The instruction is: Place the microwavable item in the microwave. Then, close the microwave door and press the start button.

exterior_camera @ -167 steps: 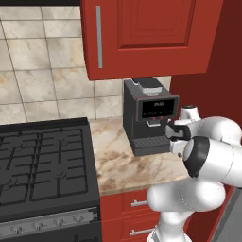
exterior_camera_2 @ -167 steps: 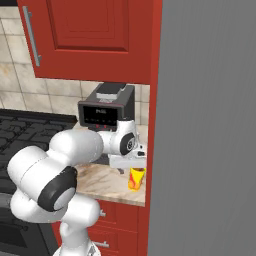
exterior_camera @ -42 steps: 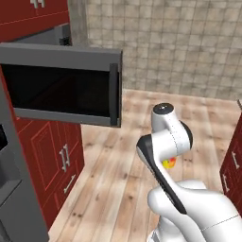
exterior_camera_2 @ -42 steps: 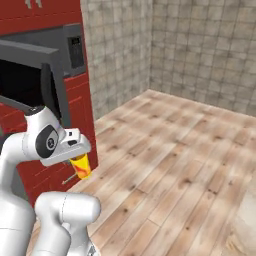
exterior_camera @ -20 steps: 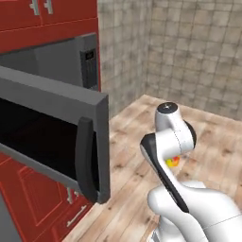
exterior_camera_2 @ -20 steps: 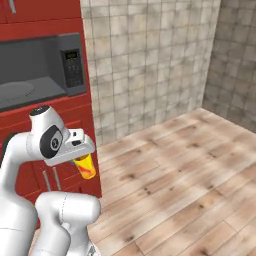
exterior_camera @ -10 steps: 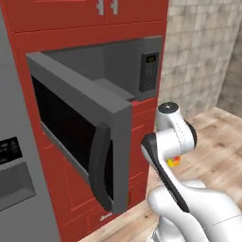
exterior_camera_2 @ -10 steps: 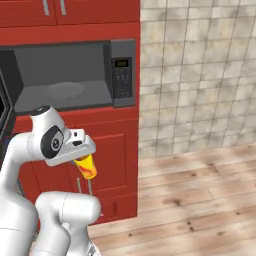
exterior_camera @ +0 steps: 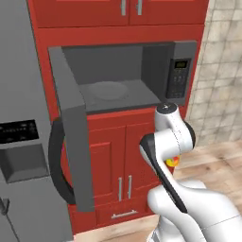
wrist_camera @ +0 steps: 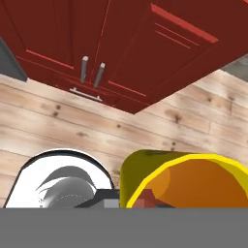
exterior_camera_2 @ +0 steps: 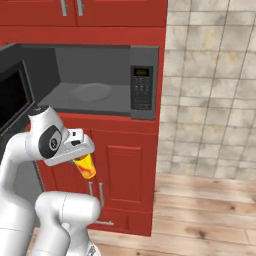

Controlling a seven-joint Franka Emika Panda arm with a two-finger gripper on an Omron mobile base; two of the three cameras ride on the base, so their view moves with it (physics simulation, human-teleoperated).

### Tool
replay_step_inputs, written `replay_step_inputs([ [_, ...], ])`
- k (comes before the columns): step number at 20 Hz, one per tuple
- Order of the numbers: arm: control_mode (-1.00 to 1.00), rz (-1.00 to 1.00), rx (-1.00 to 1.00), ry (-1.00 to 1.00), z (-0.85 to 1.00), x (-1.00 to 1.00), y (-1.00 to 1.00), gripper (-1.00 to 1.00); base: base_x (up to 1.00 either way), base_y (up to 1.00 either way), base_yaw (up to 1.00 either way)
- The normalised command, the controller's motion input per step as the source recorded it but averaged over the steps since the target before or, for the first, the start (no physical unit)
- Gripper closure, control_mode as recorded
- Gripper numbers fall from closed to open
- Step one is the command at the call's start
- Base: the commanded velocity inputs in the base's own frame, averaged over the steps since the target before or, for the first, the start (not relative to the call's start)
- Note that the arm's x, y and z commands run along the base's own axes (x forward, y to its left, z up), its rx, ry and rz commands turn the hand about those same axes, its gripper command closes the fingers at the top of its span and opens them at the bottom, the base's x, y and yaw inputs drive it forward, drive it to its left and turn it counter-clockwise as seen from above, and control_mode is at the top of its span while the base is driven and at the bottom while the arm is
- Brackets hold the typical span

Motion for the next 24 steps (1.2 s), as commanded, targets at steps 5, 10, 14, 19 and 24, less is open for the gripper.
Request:
replay_step_inputs([
  [5,1.00,0.00,0.00,0.00,0.00,0.00,0.00,1.00,0.29,-0.46,0.44],
  [10,1.00,0.00,0.00,0.00,0.00,0.00,0.00,1.00,0.38,0.00,0.34],
  [14,1.00,0.00,0.00,0.00,0.00,0.00,0.00,1.00,0.46,-0.05,0.34],
  [19,1.00,0.00,0.00,0.00,0.00,0.00,0.00,1.00,0.20,-0.18,0.22],
  [24,1.00,0.00,0.00,0.00,0.00,0.00,0.00,1.00,0.01,0.00,0.01],
])
